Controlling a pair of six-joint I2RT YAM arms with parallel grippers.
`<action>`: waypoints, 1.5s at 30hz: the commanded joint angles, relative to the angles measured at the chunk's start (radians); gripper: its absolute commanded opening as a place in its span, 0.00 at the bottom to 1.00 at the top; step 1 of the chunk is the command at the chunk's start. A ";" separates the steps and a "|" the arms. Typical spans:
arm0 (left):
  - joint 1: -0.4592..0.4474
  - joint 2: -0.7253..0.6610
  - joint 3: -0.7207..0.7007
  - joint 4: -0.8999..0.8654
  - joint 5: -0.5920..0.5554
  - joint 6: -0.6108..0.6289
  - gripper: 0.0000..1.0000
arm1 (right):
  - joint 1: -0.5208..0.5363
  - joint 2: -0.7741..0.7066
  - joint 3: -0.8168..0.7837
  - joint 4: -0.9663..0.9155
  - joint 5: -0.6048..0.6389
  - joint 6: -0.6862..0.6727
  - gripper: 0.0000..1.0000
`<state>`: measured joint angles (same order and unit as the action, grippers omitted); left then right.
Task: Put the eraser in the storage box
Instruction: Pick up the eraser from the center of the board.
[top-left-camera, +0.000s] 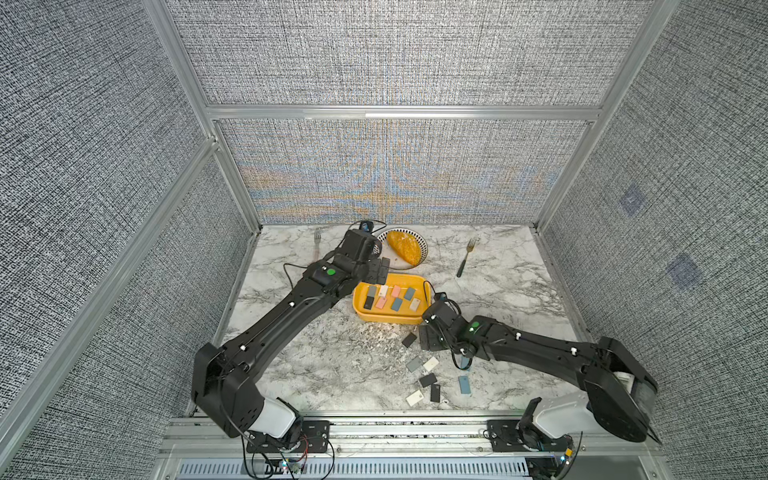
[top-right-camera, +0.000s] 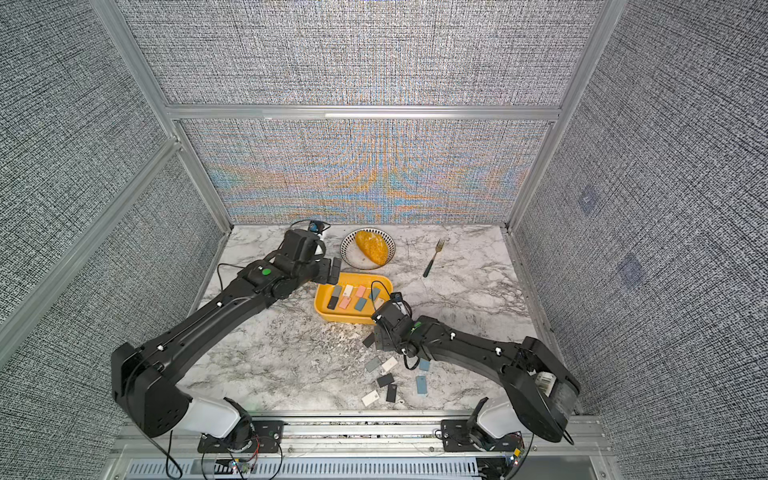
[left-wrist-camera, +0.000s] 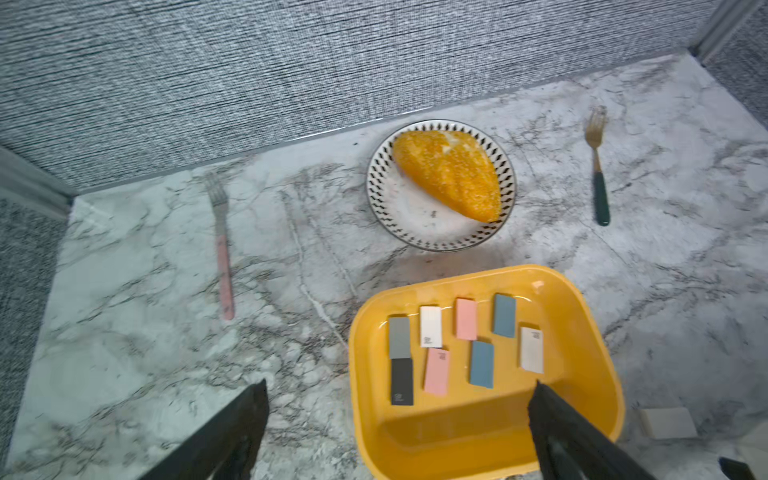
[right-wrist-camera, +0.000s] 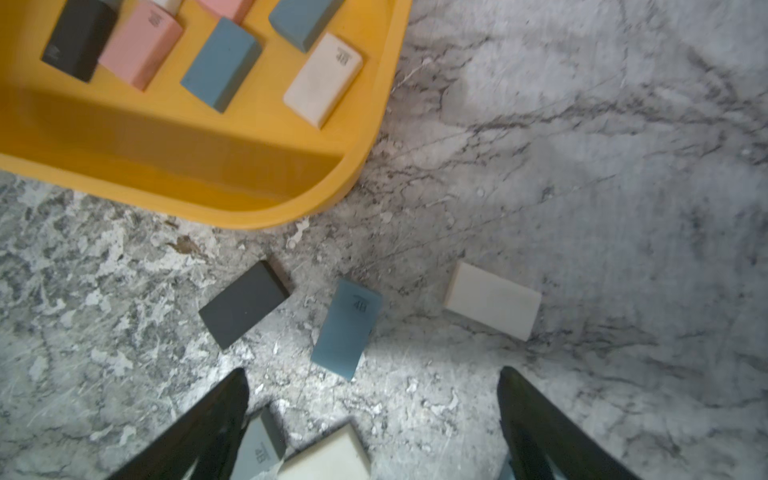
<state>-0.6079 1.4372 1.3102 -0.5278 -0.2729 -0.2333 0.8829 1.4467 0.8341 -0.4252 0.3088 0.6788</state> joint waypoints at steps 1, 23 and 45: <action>0.041 -0.048 -0.055 0.014 -0.021 -0.003 1.00 | 0.017 0.016 -0.001 -0.026 0.003 0.076 0.90; 0.154 -0.094 -0.215 0.122 0.102 -0.066 1.00 | 0.053 0.192 0.104 -0.078 0.067 0.153 0.71; 0.185 -0.064 -0.232 0.147 0.149 -0.076 1.00 | 0.025 0.250 0.111 -0.012 0.014 0.137 0.54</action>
<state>-0.4263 1.3689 1.0805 -0.3958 -0.1310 -0.3000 0.9104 1.6943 0.9466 -0.4484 0.3305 0.8230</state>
